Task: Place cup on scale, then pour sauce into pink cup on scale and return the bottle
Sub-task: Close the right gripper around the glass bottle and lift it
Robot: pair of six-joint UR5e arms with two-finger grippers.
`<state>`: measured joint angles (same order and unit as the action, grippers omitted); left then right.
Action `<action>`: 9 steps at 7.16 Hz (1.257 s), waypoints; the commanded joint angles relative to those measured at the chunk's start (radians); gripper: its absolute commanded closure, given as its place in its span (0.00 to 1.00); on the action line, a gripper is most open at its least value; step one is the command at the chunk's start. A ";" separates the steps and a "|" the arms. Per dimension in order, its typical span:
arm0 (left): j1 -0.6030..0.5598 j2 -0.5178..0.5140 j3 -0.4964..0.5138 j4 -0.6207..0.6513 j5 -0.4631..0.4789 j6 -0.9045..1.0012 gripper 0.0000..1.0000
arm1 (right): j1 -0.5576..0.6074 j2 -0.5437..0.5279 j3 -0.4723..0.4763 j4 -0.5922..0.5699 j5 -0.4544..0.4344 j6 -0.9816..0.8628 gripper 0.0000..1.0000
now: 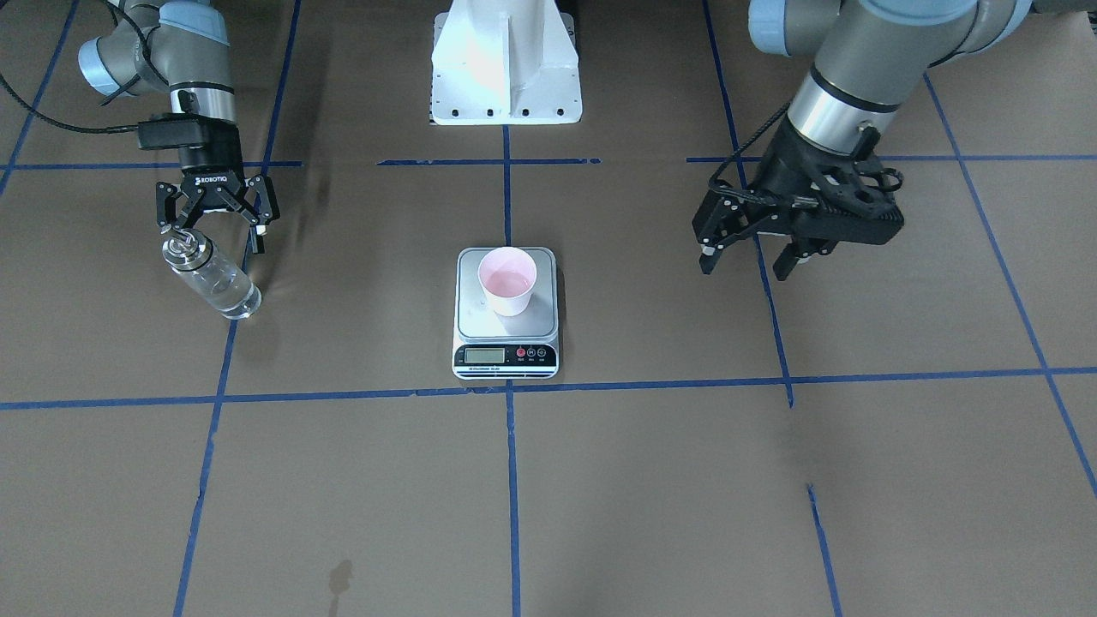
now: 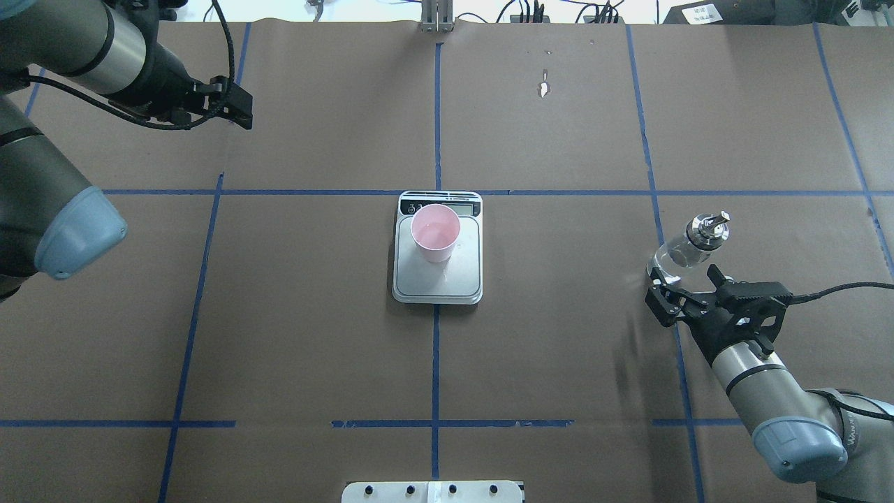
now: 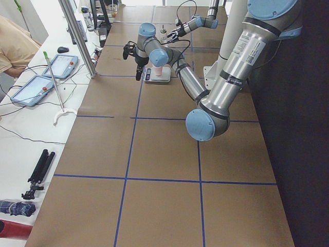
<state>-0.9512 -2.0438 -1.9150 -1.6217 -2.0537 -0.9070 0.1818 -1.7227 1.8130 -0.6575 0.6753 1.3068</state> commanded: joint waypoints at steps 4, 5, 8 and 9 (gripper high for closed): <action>-0.009 0.011 -0.001 0.000 0.001 0.022 0.09 | 0.036 0.072 -0.070 0.002 0.010 -0.003 0.00; -0.009 0.011 -0.001 0.000 0.003 0.022 0.09 | 0.039 0.077 -0.107 0.004 0.010 -0.003 0.00; -0.009 0.010 -0.006 0.000 0.001 0.022 0.09 | 0.051 0.078 -0.113 0.006 0.014 -0.018 0.00; -0.009 0.011 -0.007 0.000 0.001 0.022 0.09 | 0.057 0.078 -0.113 0.006 0.014 -0.018 0.00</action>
<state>-0.9603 -2.0337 -1.9205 -1.6214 -2.0524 -0.8851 0.2337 -1.6449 1.7008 -0.6521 0.6886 1.2900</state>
